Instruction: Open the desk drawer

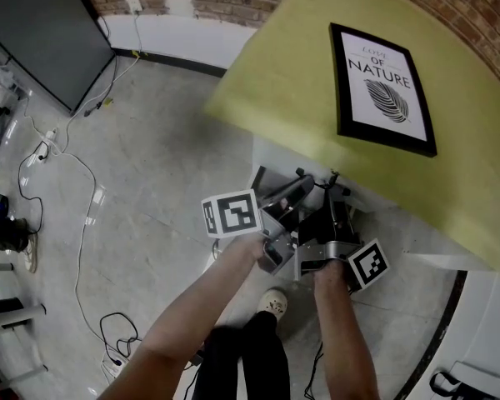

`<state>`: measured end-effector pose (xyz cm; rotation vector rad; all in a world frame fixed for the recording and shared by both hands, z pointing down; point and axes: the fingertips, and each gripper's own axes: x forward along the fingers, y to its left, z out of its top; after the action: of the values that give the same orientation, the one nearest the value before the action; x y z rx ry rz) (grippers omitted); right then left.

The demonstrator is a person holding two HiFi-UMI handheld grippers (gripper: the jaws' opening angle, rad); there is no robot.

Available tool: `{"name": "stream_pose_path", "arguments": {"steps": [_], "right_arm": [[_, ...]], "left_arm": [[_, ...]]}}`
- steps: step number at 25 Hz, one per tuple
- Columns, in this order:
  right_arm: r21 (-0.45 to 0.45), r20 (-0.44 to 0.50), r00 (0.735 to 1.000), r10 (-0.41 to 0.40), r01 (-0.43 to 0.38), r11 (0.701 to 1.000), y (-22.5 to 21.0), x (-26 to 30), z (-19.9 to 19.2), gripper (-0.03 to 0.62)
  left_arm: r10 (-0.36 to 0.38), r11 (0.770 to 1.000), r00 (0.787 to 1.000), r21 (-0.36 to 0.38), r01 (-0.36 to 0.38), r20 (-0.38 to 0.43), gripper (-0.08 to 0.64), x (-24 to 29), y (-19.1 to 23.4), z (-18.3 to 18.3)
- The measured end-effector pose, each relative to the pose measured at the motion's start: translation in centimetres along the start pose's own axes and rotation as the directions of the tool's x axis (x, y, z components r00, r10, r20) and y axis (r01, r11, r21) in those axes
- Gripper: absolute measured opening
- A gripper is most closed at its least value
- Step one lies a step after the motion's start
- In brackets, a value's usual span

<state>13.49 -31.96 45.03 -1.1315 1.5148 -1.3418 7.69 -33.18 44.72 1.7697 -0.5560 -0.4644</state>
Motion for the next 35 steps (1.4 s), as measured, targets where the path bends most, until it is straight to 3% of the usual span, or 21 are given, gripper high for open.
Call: {"name": "stream_pose_path", "arguments": {"steps": [35], "right_arm": [[0.016,0.012,0.999,-0.030,0.030,0.999,0.7,-9.0,-5.5,0.034]], "left_arm": [[0.057,0.998,0.997,-0.003,-0.057,-0.050,0.044,-8.3,-1.9,-6.5]]}}
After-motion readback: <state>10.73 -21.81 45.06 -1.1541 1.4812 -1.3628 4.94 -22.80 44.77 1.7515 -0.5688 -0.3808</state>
